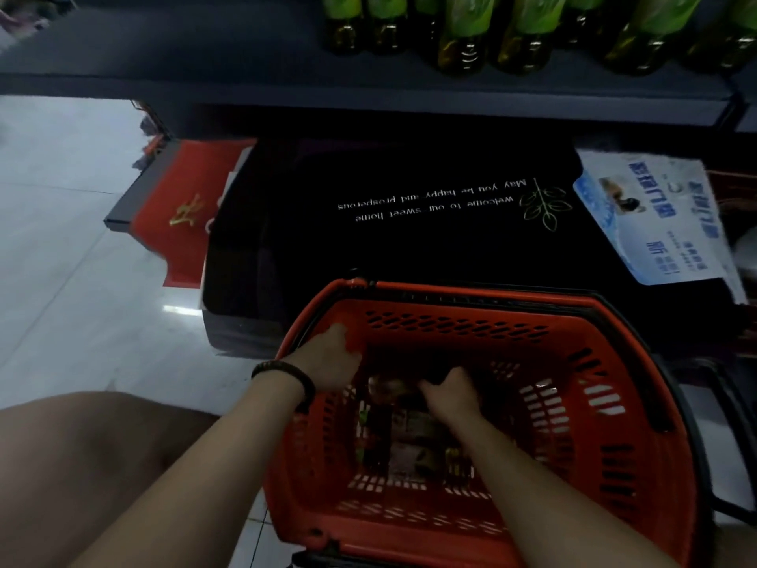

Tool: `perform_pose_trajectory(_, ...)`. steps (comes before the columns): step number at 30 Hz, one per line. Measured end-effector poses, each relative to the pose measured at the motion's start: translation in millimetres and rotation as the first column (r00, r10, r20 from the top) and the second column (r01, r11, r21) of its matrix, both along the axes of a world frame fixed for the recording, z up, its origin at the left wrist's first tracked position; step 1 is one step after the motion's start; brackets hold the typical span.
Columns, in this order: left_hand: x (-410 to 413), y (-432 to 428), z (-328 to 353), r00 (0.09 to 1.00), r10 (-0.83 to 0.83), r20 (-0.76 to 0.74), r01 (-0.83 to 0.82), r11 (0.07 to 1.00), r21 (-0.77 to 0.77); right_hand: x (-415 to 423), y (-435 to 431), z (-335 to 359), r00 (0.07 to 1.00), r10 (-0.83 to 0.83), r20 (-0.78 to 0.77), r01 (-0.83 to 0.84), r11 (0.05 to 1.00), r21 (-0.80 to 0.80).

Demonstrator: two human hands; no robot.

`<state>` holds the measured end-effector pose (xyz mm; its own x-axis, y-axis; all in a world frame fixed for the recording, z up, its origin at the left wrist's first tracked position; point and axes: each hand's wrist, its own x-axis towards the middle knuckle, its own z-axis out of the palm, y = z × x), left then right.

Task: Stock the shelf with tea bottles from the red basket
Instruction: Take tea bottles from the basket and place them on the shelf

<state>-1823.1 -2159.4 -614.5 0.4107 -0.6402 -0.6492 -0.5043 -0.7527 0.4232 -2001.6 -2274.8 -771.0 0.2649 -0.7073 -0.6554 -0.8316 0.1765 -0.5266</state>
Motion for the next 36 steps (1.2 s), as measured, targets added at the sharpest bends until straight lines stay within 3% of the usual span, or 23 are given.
perform_pose_trajectory(6, -7, 3, 1, 0.994, -0.113, -0.015, 0.113, 0.993, 0.026, -22, 8, 28, 0.953, 0.301, -0.037, -0.287, 0.935, 0.210)
perform_pose_trajectory(10, -17, 9, 8, 0.983, -0.184, -0.025, 0.186, 0.980, 0.077, -30, 35, 18, 0.984, 0.099, 0.149, -0.141, 0.941, 0.307)
perform_pose_trajectory(12, -23, 13, 7, 0.977, -0.202, -0.060, 0.208, 0.972, 0.113, -32, 33, 27, 0.990, -0.052, 0.132, -0.007, 0.913, 0.409)
perform_pose_trajectory(15, -28, 19, 0, 0.974, -0.183, -0.136, 0.203, 0.968, 0.150, -46, 22, 52, 0.979, -0.132, 0.156, 0.029, 0.846, 0.532)
perform_pose_trajectory(18, -32, 26, -2, 0.966, 0.016, -0.259, 0.040, 0.977, 0.210, -66, 20, 72, 0.931, -0.189, 0.312, -0.046, 0.788, 0.613)
perform_pose_trajectory(20, -41, 29, -4, 0.904, 0.198, -0.379, -0.123, 0.969, 0.214, -75, 22, 83, 0.891, -0.163, 0.423, -0.147, 0.778, 0.610)
perform_pose_trajectory(24, -63, 25, -3, 0.670, 0.332, -0.664, -0.398, 0.916, 0.056, -79, 26, 107, 0.867, 0.028, 0.498, -0.266, 0.872, 0.412)
perform_pose_trajectory(26, -74, 21, 2, 0.630, 0.369, -0.683, -0.532, 0.846, -0.034, -80, 29, 115, 0.852, 0.161, 0.497, -0.319, 0.914, 0.250)
perform_pose_trajectory(28, -82, 18, 3, 0.639, 0.380, -0.669, -0.583, 0.806, -0.099, -83, 30, 120, 0.836, 0.258, 0.484, -0.362, 0.922, 0.134)
perform_pose_trajectory(31, -83, 13, 2, 0.673, 0.322, -0.666, -0.563, 0.807, -0.178, -92, 21, 126, 0.810, 0.306, 0.501, -0.416, 0.902, 0.121)
perform_pose_trajectory(33, -81, 9, -2, 0.785, 0.264, -0.560, -0.481, 0.830, -0.282, -95, 15, 120, 0.832, 0.124, 0.540, -0.306, 0.916, 0.261)
perform_pose_trajectory(35, -79, 6, -3, 0.896, 0.222, -0.386, -0.375, 0.844, -0.385, -94, 9, 95, 0.900, -0.090, 0.426, -0.060, 0.943, 0.327)
perform_pose_trajectory(36, -77, 5, -5, 0.934, 0.200, -0.296, -0.317, 0.846, -0.428, -95, 7, 84, 0.941, -0.065, 0.332, -0.027, 0.963, 0.267)
